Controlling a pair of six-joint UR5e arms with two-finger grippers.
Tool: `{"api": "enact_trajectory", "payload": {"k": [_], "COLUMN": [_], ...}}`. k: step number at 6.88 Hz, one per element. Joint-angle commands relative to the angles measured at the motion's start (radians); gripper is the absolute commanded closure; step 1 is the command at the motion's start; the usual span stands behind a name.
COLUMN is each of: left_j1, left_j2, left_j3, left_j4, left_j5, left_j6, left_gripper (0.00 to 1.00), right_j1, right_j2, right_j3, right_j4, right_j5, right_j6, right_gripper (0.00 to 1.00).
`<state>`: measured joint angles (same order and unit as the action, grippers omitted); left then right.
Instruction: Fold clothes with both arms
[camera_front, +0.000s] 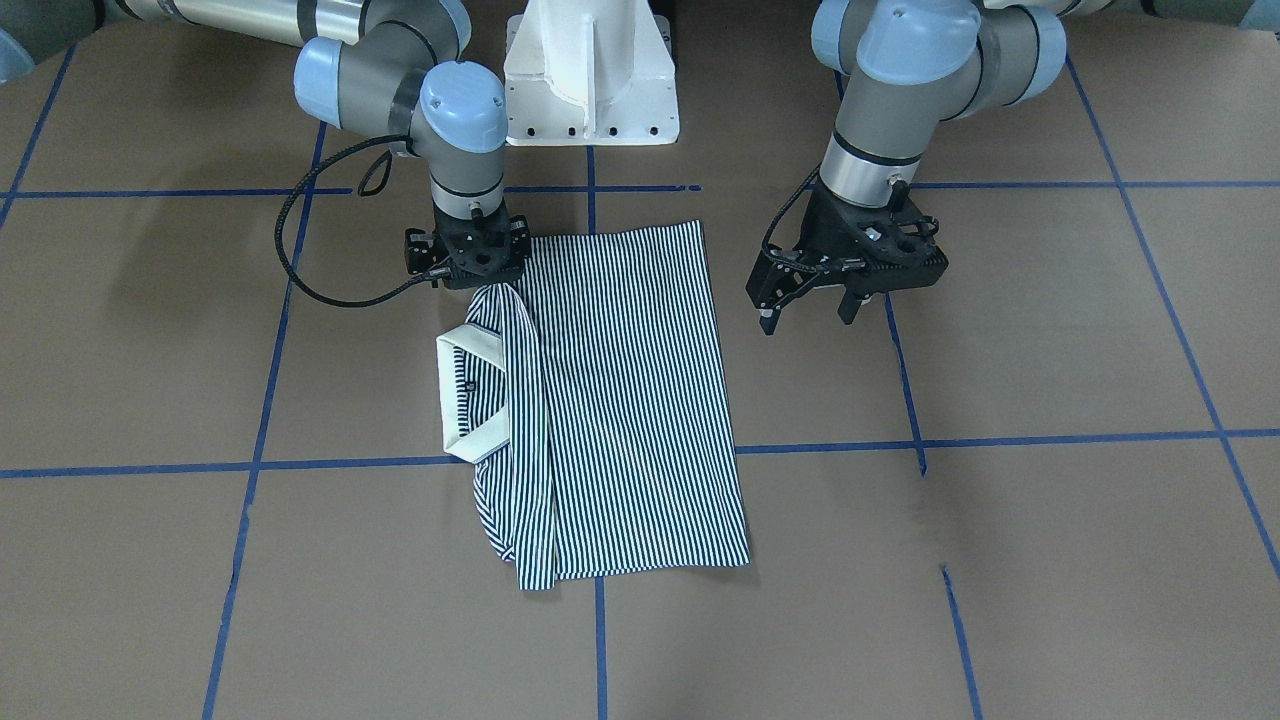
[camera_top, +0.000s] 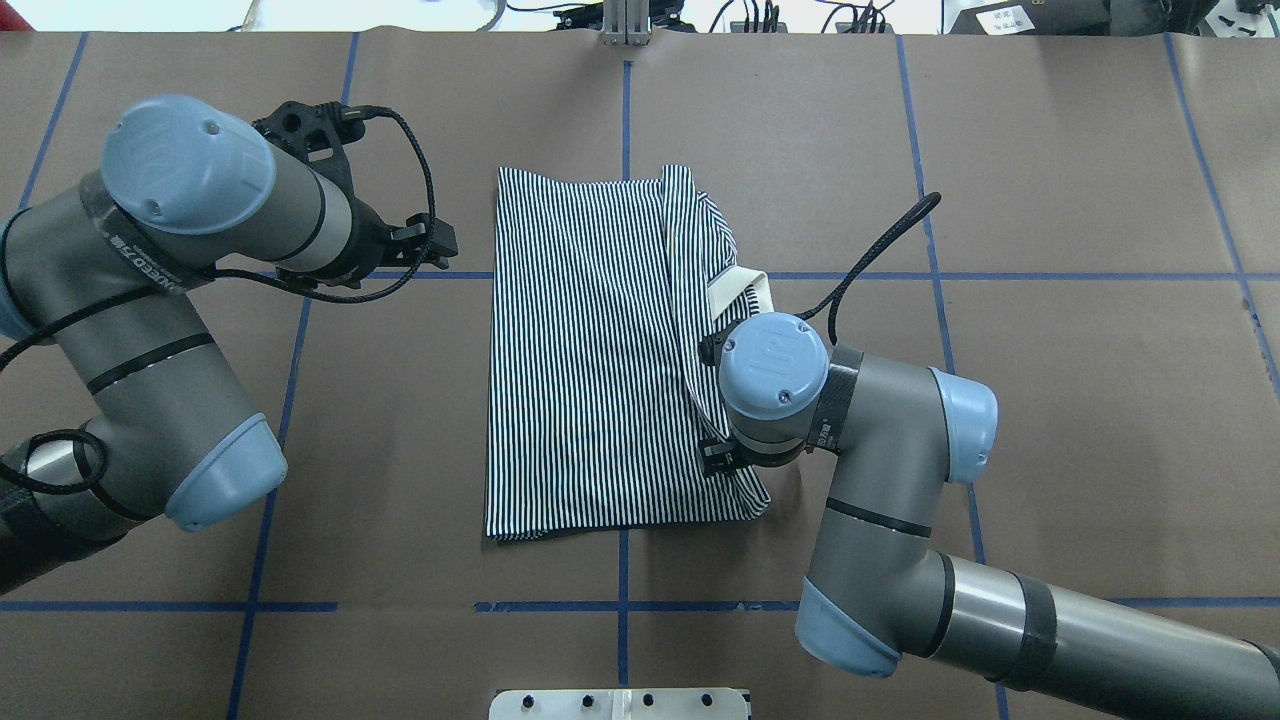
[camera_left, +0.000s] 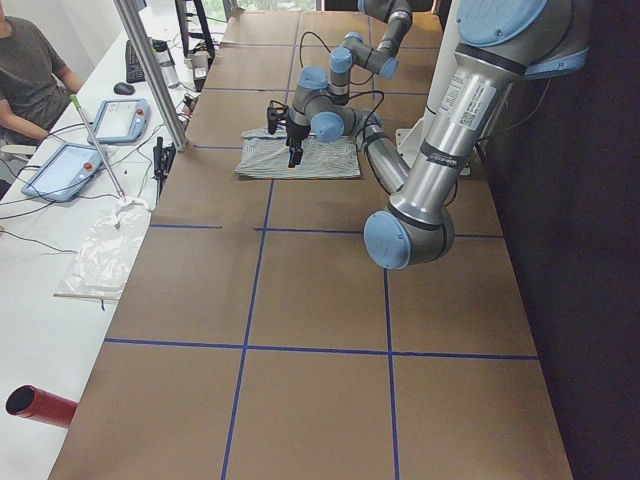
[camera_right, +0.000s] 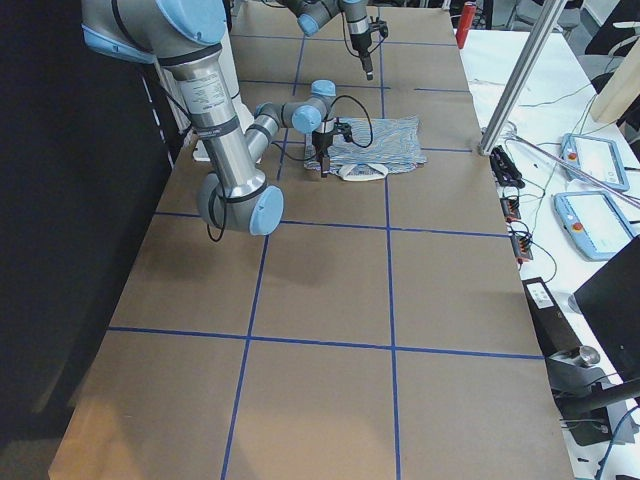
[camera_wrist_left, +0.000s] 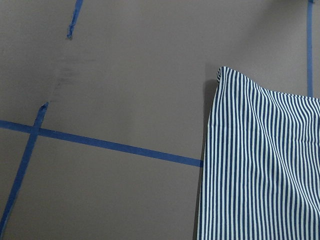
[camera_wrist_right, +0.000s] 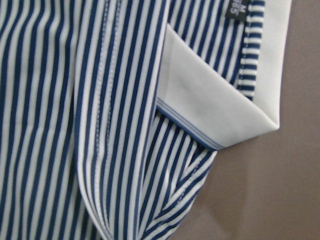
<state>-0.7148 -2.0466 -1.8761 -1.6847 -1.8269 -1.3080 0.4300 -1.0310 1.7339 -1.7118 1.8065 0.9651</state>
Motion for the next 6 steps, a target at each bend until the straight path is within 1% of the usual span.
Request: {"api": "enact_trajectory", "payload": {"k": [1, 2, 3, 4, 5, 6], "left_j1": [0.001, 0.001, 0.001, 0.001, 0.001, 0.001], "left_j2": [-0.007, -0.009, -0.006, -0.004, -0.001, -0.001], "left_j3": [0.003, 0.002, 0.002, 0.0, 0.0, 0.008], "left_j4": [-0.003, -0.003, -0.003, -0.003, -0.003, -0.007], "left_j5": [0.0, 0.0, 0.0, 0.0, 0.0, 0.0], "left_j6": [-0.004, -0.004, -0.001, 0.004, 0.007, 0.01], "left_gripper": [0.0, 0.0, 0.0, 0.0, 0.0, 0.0], "right_j1": [0.036, 0.058, 0.076, 0.072, 0.069, 0.067], "right_j2": [-0.109, -0.192, -0.195, -0.128, -0.009, 0.024], "right_j3": [0.091, 0.169, 0.199, 0.158, 0.088, 0.075], "right_j4": [-0.002, -0.002, -0.003, 0.012, 0.014, 0.014], "right_j5": [0.001, 0.001, 0.002, -0.004, -0.007, -0.007], "right_j6": [-0.051, -0.08, -0.106, -0.108, -0.098, -0.104], "right_gripper": [0.0, 0.0, 0.0, 0.0, 0.0, 0.0]}}
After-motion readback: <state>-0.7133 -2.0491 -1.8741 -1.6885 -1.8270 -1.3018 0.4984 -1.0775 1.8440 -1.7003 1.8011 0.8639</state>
